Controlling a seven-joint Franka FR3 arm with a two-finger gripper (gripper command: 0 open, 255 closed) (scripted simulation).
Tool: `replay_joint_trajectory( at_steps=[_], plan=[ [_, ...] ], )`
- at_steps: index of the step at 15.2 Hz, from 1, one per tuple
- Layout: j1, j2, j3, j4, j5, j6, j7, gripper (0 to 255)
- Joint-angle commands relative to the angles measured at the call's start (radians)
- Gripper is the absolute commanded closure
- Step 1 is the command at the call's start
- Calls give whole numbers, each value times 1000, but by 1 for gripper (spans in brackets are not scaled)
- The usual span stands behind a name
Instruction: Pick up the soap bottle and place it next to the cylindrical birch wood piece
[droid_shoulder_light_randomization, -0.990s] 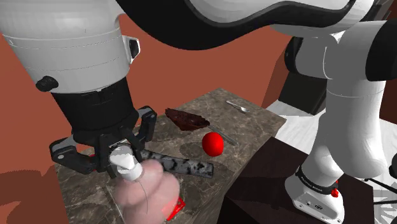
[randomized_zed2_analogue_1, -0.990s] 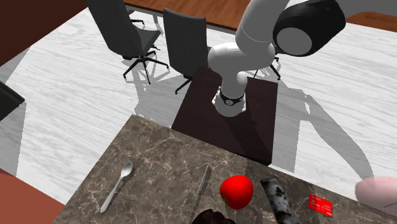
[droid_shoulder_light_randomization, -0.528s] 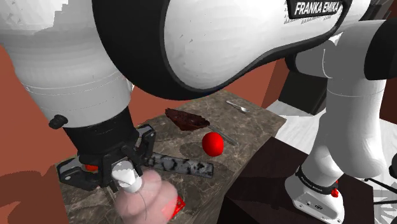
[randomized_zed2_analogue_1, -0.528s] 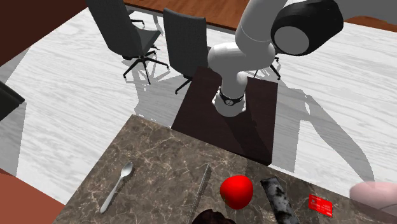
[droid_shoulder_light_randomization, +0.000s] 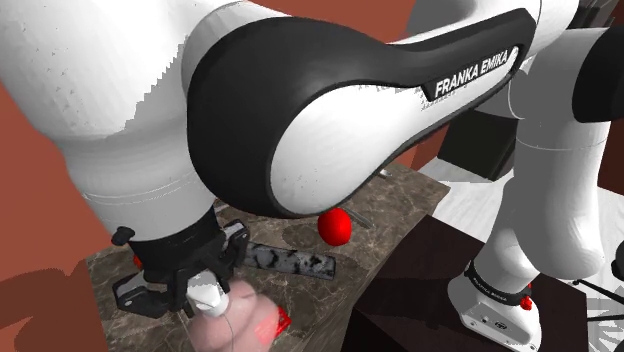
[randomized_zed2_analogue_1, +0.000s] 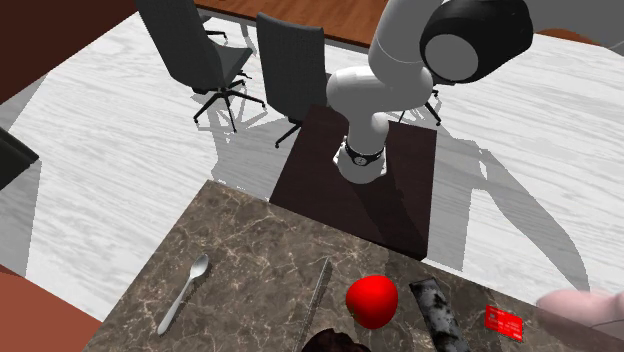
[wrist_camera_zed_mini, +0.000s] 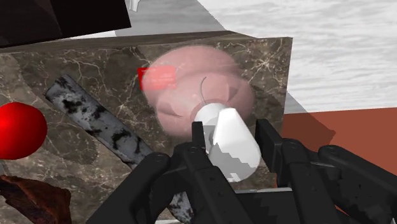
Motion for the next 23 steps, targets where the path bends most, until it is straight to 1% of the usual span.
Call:
replay_joint_trajectory(
  at_steps=[1,11,19,20,23],
  plan=[
    [-5,-2,0,-28,0,28,3,255],
    [-21,8,-9,-153,-14,156,19,255],
    [-21,8,-9,-153,-14,156,19,255],
    [-21,8,-9,-153,-14,156,19,0],
    [-21,8,-9,-152,-14,156,18,0]
  ],
)
